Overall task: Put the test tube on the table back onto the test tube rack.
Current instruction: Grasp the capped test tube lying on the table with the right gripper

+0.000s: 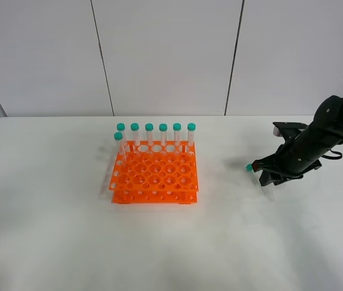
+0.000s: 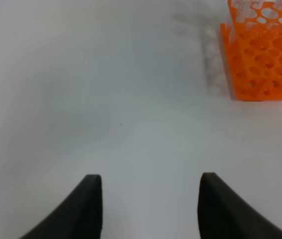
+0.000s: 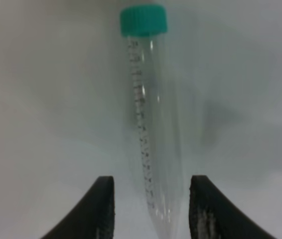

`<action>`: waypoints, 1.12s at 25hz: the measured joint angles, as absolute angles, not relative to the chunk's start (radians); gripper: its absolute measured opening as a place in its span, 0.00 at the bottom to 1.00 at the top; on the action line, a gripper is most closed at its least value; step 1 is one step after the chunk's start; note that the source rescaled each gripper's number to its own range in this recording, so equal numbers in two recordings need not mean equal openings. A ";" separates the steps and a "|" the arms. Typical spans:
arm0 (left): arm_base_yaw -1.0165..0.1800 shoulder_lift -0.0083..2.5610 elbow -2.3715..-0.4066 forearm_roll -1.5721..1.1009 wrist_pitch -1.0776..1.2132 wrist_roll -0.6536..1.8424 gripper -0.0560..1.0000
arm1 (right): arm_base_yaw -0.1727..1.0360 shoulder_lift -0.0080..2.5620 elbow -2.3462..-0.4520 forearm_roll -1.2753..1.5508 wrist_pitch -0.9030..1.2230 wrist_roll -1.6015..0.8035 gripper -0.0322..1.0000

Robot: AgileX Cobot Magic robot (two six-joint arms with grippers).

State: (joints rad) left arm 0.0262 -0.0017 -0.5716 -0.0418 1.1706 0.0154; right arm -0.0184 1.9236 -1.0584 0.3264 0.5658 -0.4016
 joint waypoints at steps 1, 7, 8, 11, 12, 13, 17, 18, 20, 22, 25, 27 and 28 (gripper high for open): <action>0.026 -0.002 -0.572 -0.042 1.171 0.015 1.00 | -0.018 1.930 -1.061 0.326 0.571 -0.402 0.98; 0.026 -0.002 -0.572 -0.042 1.171 0.015 1.00 | -0.018 1.948 -1.066 0.313 0.586 -0.402 0.98; 0.026 -0.002 -0.572 -0.042 1.171 0.015 1.00 | -0.018 1.953 -1.066 0.311 0.589 -0.402 0.98; 0.026 -0.002 -0.572 -0.042 1.171 0.015 1.00 | -0.018 1.966 -1.066 0.307 0.600 -0.402 0.98; 0.026 -0.002 -0.572 -0.042 1.171 0.015 1.00 | -0.018 1.969 -1.066 0.307 0.600 -0.402 0.98; 0.026 -0.002 -0.572 -0.042 1.171 0.015 1.00 | -0.018 1.971 -1.066 0.307 0.600 -0.402 0.98; 0.026 -0.002 -0.572 -0.042 1.171 0.015 1.00 | -0.018 1.985 -1.066 0.303 0.594 -0.402 0.98; 0.026 -0.002 -0.572 -0.042 1.171 0.015 1.00 | -0.018 1.990 -1.066 0.303 0.590 -0.402 0.98; 0.026 -0.002 -0.572 -0.042 1.171 0.015 1.00 | -0.018 2.000 -1.066 0.303 0.580 -0.402 0.98; 0.026 -0.002 -0.572 -0.042 1.171 0.015 1.00 | -0.018 2.005 -1.066 0.303 0.578 -0.402 0.98; 0.026 -0.002 -0.572 -0.042 1.171 0.015 1.00 | -0.018 2.006 -1.068 0.303 0.578 -0.402 0.98; 0.026 -0.002 -0.572 -0.042 1.171 0.015 1.00 | -0.018 2.006 -1.068 0.303 0.576 -0.402 0.88; 0.026 -0.002 -0.572 -0.042 1.171 0.015 1.00 | -0.018 2.006 -1.068 0.303 0.574 -0.402 0.67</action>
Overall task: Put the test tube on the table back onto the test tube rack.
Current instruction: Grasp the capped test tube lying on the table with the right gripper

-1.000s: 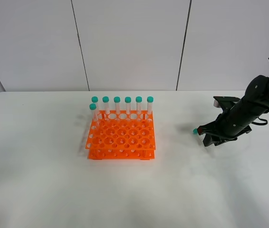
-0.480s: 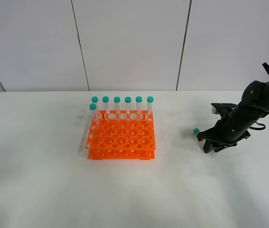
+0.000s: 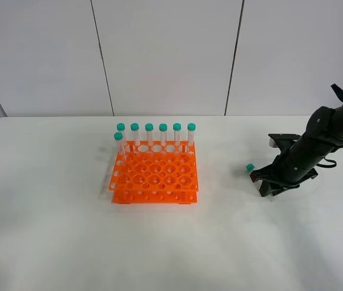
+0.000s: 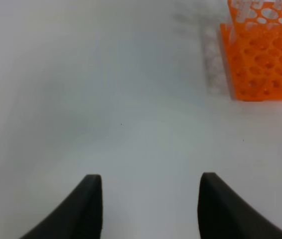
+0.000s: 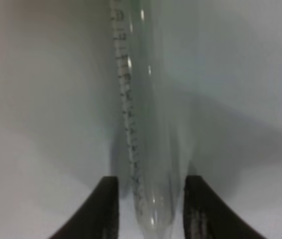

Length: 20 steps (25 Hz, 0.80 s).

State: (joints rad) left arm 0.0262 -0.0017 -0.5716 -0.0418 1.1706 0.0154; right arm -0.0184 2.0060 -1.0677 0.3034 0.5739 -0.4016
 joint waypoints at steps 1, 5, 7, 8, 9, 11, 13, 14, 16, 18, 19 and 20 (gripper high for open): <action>0.026 -0.002 -0.572 -0.042 1.171 0.015 1.00 | -0.018 2.007 -1.068 0.303 0.574 -0.402 0.42; 0.026 -0.002 -0.572 -0.042 1.171 0.015 1.00 | -0.018 2.007 -1.068 0.303 0.574 -0.403 0.04; 0.026 -0.002 -0.572 -0.042 1.171 0.015 1.00 | -0.018 2.007 -1.068 0.303 0.574 -0.406 0.04; 0.026 -0.002 -0.572 -0.042 1.171 0.015 1.00 | -0.018 2.007 -1.068 0.303 0.574 -0.406 0.04; 0.026 -0.002 -0.572 -0.042 1.171 0.015 1.00 | -0.018 2.007 -1.068 0.303 0.574 -0.406 0.04; 0.026 -0.002 -0.572 -0.042 1.171 0.015 1.00 | -0.018 2.007 -1.068 0.303 0.574 -0.406 0.04; 0.026 -0.002 -0.572 -0.042 1.171 0.015 1.00 | -0.018 2.007 -1.068 0.303 0.574 -0.408 0.04; 0.026 -0.002 -0.572 -0.042 1.171 0.015 1.00 | -0.018 2.007 -1.068 0.303 0.574 -0.410 0.04; 0.026 -0.002 -0.572 -0.042 1.171 0.015 1.00 | -0.018 1.993 -1.068 0.303 0.575 -0.413 0.04; 0.026 -0.002 -0.572 -0.042 1.171 0.015 1.00 | -0.018 1.964 -1.068 0.303 0.576 -0.413 0.04; 0.026 -0.002 -0.572 -0.042 1.171 0.015 1.00 | -0.018 1.944 -1.068 0.303 0.577 -0.413 0.04; 0.026 -0.002 -0.572 -0.042 1.171 0.015 1.00 | -0.018 1.923 -1.068 0.303 0.579 -0.413 0.04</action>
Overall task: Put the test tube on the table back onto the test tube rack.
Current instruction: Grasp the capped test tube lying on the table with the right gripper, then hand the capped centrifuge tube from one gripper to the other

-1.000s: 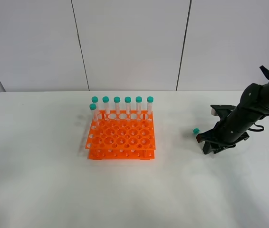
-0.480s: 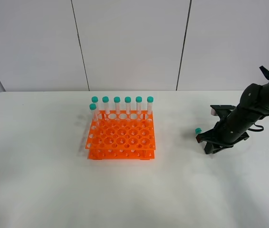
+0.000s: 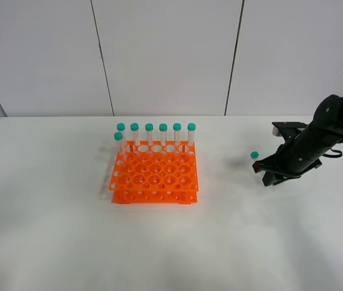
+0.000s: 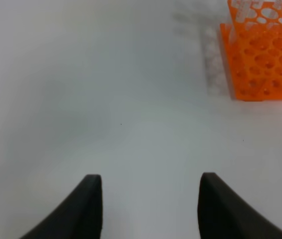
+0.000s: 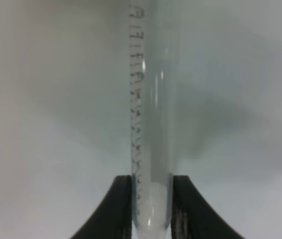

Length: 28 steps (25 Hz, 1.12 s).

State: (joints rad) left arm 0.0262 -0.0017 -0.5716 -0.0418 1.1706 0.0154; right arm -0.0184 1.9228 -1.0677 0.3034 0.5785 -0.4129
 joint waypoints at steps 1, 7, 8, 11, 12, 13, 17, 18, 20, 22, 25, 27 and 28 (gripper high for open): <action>0.026 -0.002 -0.572 -0.042 1.171 0.015 1.00 | -0.018 1.903 -1.068 0.303 0.582 -0.413 0.04; 0.026 -0.002 -0.572 -0.042 1.171 0.015 1.00 | -0.018 1.735 -1.068 0.303 0.589 -0.422 0.04; 0.026 -0.002 -0.572 -0.042 1.171 0.015 1.00 | -0.013 1.710 -1.068 0.304 0.589 -0.434 0.04; 0.026 -0.002 -0.572 -0.042 1.171 0.015 1.00 | 0.025 1.626 -1.068 0.308 0.565 -0.484 0.04; 0.026 -0.002 -0.572 -0.042 1.171 0.015 1.00 | 0.049 1.597 -1.068 0.308 0.542 -0.499 0.04; 0.026 -0.002 -0.572 -0.042 1.171 0.015 1.00 | 0.078 1.569 -1.068 0.308 0.517 -0.509 0.04; 0.026 -0.002 -0.572 -0.042 1.171 0.015 1.00 | 0.201 1.490 -1.068 0.308 0.374 -0.535 0.04; 0.026 -0.002 -0.572 -0.042 1.171 0.015 1.00 | 0.236 1.479 -1.068 0.307 0.342 -0.538 0.04; 0.026 -0.002 -0.572 -0.042 1.171 0.015 1.00 | 0.309 1.473 -1.063 0.303 0.248 -0.546 0.04; 0.026 -0.002 -0.572 -0.042 1.171 0.015 1.00 | 0.376 1.473 -1.050 0.303 0.157 -0.549 0.04; 0.026 -0.002 -0.572 -0.042 1.171 0.015 1.00 | 0.457 1.473 -1.011 0.309 0.014 -0.552 0.04; 0.026 -0.002 -0.572 -0.042 1.171 0.015 1.00 | 0.491 1.473 -0.972 0.315 -0.065 -0.552 0.04; 0.026 -0.002 -0.572 -0.042 1.171 0.015 1.00 | 0.499 1.473 -0.953 0.318 -0.091 -0.552 0.04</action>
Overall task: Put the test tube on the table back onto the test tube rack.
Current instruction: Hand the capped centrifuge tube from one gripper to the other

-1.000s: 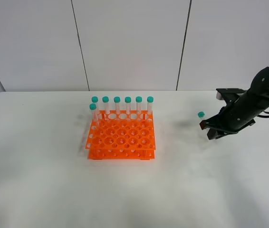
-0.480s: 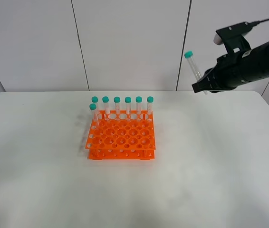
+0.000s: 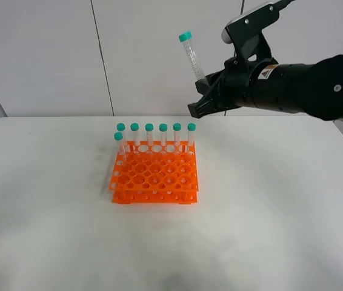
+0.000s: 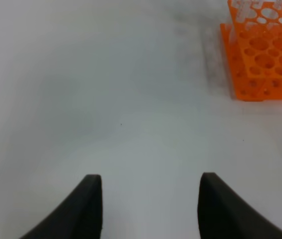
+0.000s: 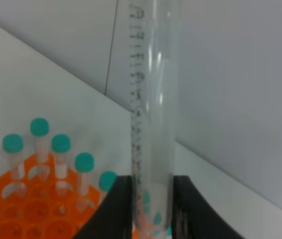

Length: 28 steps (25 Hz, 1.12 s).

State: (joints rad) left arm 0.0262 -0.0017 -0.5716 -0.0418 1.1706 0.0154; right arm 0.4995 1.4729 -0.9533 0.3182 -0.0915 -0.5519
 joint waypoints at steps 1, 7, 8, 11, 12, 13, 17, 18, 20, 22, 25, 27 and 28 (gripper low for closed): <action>0.026 -0.002 -0.572 -0.042 1.171 0.015 1.00 | 0.506 1.473 -0.934 0.319 -0.119 -0.552 0.04; 0.026 -0.002 -0.572 -0.042 1.171 0.015 1.00 | 0.568 1.473 -0.767 0.302 -0.356 -0.508 0.04; 0.026 -0.002 -0.572 -0.042 1.171 0.015 1.00 | 0.581 1.473 -0.747 0.283 -0.390 -0.487 0.04; 0.026 -0.002 -0.572 -0.042 1.171 0.015 1.00 | 0.603 1.472 -0.688 0.216 -0.500 -0.363 0.04; 0.026 -0.002 -0.572 -0.042 1.171 0.015 1.00 | 0.605 1.472 -0.673 0.187 -0.530 -0.319 0.04; 0.026 -0.002 -0.572 -0.042 1.171 0.015 1.00 | 0.606 1.472 -0.651 0.142 -0.569 -0.265 0.04; 0.026 -0.002 -0.572 -0.042 1.171 0.015 1.00 | 0.606 1.471 -0.592 -0.074 -0.695 -0.036 0.04; 0.026 -0.002 -0.572 -0.042 1.171 0.015 1.00 | 0.606 1.471 -0.578 -0.120 -0.717 0.009 0.04; 0.026 -0.002 -0.572 -0.042 1.171 0.015 1.00 | 0.606 1.471 -0.557 -0.174 -0.733 0.059 0.04; 0.026 -0.002 -0.572 -0.042 1.171 0.015 1.00 | 0.606 1.470 -0.537 -0.194 -0.742 0.075 0.04; 0.026 -0.002 -0.572 -0.042 1.171 0.015 1.00 | 0.606 1.470 -0.500 -0.203 -0.778 0.084 0.04; 0.026 -0.002 -0.572 -0.042 1.171 0.015 1.00 | 0.606 1.469 -0.480 -0.207 -0.805 0.085 0.04; 0.026 -0.002 -0.572 -0.042 1.171 0.015 1.00 | 0.606 1.469 -0.474 -0.208 -0.810 0.086 0.04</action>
